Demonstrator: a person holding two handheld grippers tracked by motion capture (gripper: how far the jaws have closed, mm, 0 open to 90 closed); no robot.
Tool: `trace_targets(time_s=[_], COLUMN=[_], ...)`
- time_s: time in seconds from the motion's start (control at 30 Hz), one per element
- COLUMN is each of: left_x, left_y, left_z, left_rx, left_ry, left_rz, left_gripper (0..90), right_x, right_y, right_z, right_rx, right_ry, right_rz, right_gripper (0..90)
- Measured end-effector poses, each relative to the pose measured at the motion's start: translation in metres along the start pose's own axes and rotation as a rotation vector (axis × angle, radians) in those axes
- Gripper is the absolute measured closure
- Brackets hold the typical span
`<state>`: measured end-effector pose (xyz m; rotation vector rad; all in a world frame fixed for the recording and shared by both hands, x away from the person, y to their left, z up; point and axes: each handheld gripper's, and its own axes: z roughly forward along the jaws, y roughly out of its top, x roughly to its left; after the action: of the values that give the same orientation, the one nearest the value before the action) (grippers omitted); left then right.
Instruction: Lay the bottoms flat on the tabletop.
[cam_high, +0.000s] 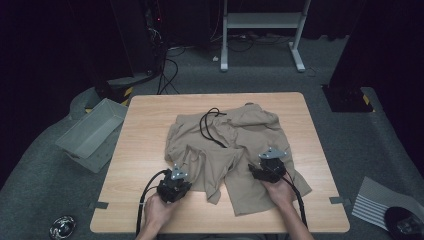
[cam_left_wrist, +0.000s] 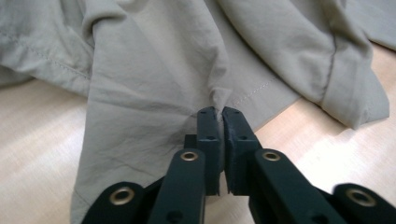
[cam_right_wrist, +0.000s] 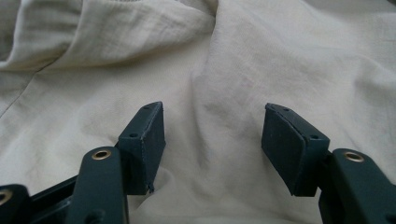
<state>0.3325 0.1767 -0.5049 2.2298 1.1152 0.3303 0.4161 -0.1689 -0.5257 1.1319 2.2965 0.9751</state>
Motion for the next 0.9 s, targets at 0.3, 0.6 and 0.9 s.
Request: trace_targets(time_s=[0.3,0.6,0.9], left_x=[0.029,0.031,0.011], left_y=[0.033,0.035,0.007], left_z=[0.003,0.021,-0.009], left_rx=[-0.115,0.016,0.029], left_ry=[0.136,0.151,0.077], left_rz=[-0.110,-0.025,-0.003], left_gripper=[48.7,88.1,85.6], right_x=[0.000,0.000,-0.001], right_y=[0.000,0.000,0.000], right_z=[0.000,0.000,0.000], right_rx=[0.001,0.001,0.001], right_ry=[0.000,-0.001,0.002], right_rz=[0.002,0.003,0.005], right_gripper=[39.3,39.2,39.2])
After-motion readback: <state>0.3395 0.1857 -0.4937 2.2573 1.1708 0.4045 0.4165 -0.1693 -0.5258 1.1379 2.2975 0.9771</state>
